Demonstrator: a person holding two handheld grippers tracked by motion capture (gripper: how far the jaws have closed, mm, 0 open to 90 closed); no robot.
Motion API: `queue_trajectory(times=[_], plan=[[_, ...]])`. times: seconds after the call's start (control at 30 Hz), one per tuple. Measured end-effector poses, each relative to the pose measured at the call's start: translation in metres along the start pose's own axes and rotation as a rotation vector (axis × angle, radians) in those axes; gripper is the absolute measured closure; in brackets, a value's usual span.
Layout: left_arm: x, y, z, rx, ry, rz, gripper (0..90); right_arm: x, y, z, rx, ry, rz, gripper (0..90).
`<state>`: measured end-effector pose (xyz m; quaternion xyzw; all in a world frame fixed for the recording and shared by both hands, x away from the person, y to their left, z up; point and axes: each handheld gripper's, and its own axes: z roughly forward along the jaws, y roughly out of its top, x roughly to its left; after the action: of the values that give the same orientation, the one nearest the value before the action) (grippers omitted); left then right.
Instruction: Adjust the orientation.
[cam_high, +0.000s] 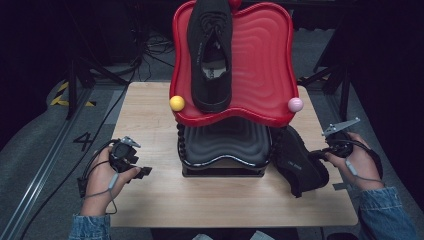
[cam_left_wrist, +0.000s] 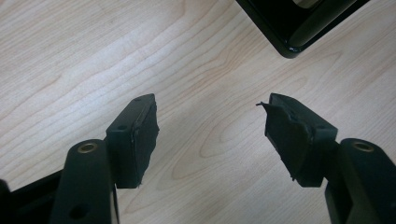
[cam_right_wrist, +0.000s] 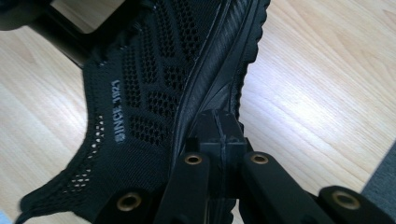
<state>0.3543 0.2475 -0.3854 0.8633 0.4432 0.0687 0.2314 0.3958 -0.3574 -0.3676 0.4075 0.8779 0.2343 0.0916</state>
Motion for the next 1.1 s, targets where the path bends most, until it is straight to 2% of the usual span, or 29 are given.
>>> queue_trajectory(times=[0.17, 0.27, 0.3, 0.37, 0.4, 0.43, 0.5, 0.57, 0.6, 0.7, 0.8, 0.83, 0.9, 0.93, 0.97, 1.1], plan=[[0.002, 0.0, 0.004, 0.012, -0.014, -0.001, 35.3, -0.013, 0.0, 0.0, 0.027, -0.048, 0.012, 90.0], [0.003, 0.0, 0.005, 0.013, -0.015, -0.004, 35.3, -0.025, -0.001, 0.002, 0.063, -0.081, 0.022, 90.0], [0.003, 0.0, 0.005, 0.014, -0.015, -0.003, 35.3, -0.029, -0.002, 0.001, 0.055, -0.096, 0.027, 90.0], [0.003, 0.0, 0.006, 0.012, -0.023, -0.005, 35.2, -0.039, -0.006, -0.011, 0.009, -0.125, 0.064, 90.0], [0.003, 0.0, 0.007, 0.013, -0.026, -0.005, 35.2, -0.045, -0.009, -0.024, -0.031, -0.154, 0.085, 90.0], [0.003, 0.0, 0.007, 0.013, -0.026, -0.005, 35.2, -0.045, -0.009, -0.024, -0.031, -0.154, 0.085, 90.0], [0.003, 0.001, 0.008, 0.017, -0.026, -0.002, 35.2, -0.047, -0.011, -0.037, -0.051, -0.168, 0.091, 90.0], [0.004, 0.002, 0.01, 0.022, -0.027, 0.006, 35.2, -0.044, -0.011, -0.049, -0.037, -0.186, 0.069, 90.0], [0.003, 0.003, 0.011, 0.017, -0.034, 0.0, 35.2, -0.044, -0.011, -0.049, -0.037, -0.186, 0.069, 90.0], [0.001, 0.006, 0.012, 0.023, -0.037, 0.017, 35.2, -0.033, -0.009, -0.053, -0.009, -0.154, 0.034, 88.8], [0.0, 0.007, 0.012, 0.02, -0.042, 0.018, 35.1, -0.028, -0.009, -0.053, -0.007, -0.139, 0.033, 84.4], [0.0, 0.008, 0.012, 0.021, -0.038, 0.025, 35.1, -0.024, -0.01, -0.053, 0.003, -0.115, 0.033, 78.3], [0.0, 0.009, 0.012, 0.018, -0.037, 0.026, 35.0, -0.02, -0.012, -0.052, 0.005, -0.076, 0.044, 73.5], [0.0, 0.009, 0.012, 0.018, -0.037, 0.026, 35.0, -0.02, -0.012, -0.052, 0.005, -0.076, 0.044, 73.5], [0.001, 0.011, 0.013, 0.022, -0.043, 0.031, 34.9, -0.017, -0.013, -0.051, 0.015, -0.051, 0.029, 69.6], [0.0, 0.013, 0.016, 0.022, -0.054, 0.029, 34.7, -0.012, -0.015, -0.047, 0.04, -0.035, 0.003, 68.2]])
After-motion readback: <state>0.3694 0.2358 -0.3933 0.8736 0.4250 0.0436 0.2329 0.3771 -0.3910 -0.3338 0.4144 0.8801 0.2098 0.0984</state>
